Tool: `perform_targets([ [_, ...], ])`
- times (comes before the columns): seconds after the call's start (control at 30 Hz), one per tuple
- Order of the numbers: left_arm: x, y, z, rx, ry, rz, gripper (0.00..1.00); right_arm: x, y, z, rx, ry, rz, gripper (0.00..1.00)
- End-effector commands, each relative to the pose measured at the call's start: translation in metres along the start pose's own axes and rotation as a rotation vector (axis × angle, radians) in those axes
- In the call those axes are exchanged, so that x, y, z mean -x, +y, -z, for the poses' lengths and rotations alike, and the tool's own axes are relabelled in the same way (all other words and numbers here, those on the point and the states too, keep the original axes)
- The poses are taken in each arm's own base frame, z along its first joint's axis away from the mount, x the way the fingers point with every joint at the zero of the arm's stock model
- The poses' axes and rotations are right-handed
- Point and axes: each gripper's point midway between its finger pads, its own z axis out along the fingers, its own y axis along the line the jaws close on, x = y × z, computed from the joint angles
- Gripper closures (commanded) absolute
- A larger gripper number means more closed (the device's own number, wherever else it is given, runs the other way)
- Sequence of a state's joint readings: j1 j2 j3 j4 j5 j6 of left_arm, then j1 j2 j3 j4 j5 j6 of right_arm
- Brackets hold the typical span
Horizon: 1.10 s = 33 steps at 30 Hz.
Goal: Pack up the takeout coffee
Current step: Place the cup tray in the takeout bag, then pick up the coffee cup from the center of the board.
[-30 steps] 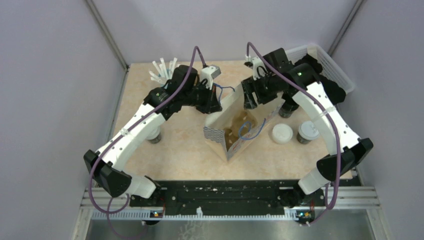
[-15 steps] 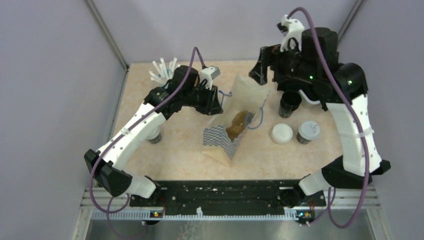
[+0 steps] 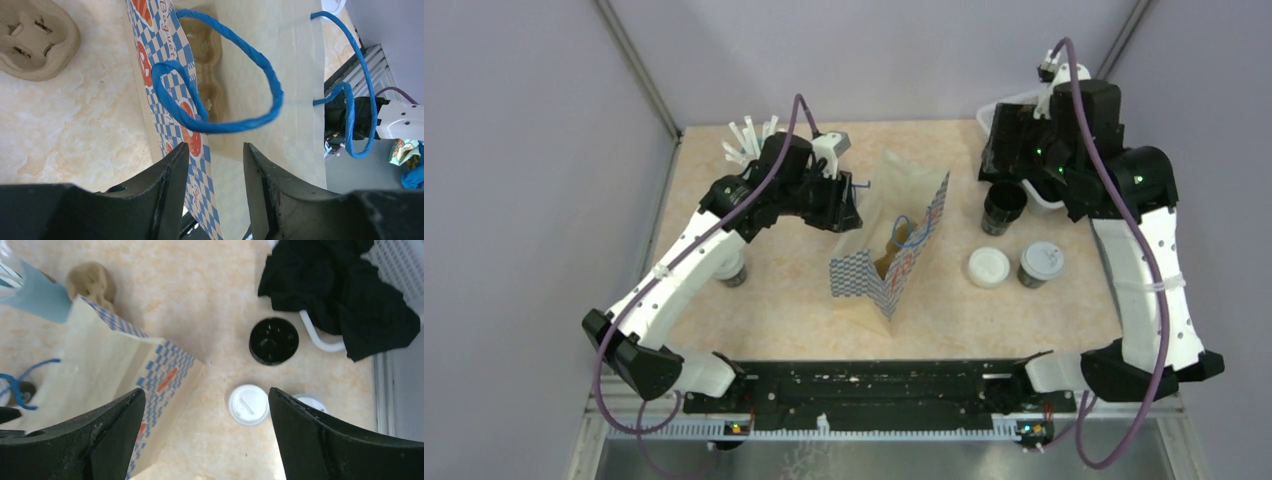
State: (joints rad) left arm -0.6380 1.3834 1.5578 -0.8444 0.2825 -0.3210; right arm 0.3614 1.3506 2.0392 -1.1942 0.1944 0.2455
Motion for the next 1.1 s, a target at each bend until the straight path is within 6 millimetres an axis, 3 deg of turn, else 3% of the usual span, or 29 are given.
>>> perform_targets([
  [0.0, 0.012, -0.012, 0.023, -0.016, -0.065, 0.001, 0.48, -0.025, -0.022, 0.006, -0.081, 0.043, -0.044, 0.07],
  [0.17, 0.027, -0.022, 0.040, -0.037, -0.124, -0.016, 0.44, -0.064, -0.068, -0.003, -0.197, 0.115, -0.197, 0.01],
  [0.33, 0.035, -0.026, 0.053, -0.041, -0.169, -0.034, 0.37, -0.148, -0.100, -0.032, -0.281, 0.381, -0.352, 0.01],
  [0.5, 0.034, -0.030, 0.056, -0.069, -0.181, -0.041, 0.36, -0.192, -0.130, -0.046, -0.374, 0.448, -0.430, 0.01],
  [0.63, 0.038, -0.037, 0.060, -0.104, -0.201, -0.058, 0.34, -0.229, -0.155, -0.044, -0.427, 0.536, -0.463, 0.01],
  [0.73, 0.043, -0.040, 0.064, -0.112, -0.220, -0.073, 0.34, -0.243, -0.170, -0.039, -0.500, 0.568, -0.412, 0.01],
  [1.07, 0.043, -0.043, 0.065, -0.133, -0.202, -0.115, 0.32, -0.248, -0.170, -0.064, -0.412, 0.609, -0.352, 0.03],
])
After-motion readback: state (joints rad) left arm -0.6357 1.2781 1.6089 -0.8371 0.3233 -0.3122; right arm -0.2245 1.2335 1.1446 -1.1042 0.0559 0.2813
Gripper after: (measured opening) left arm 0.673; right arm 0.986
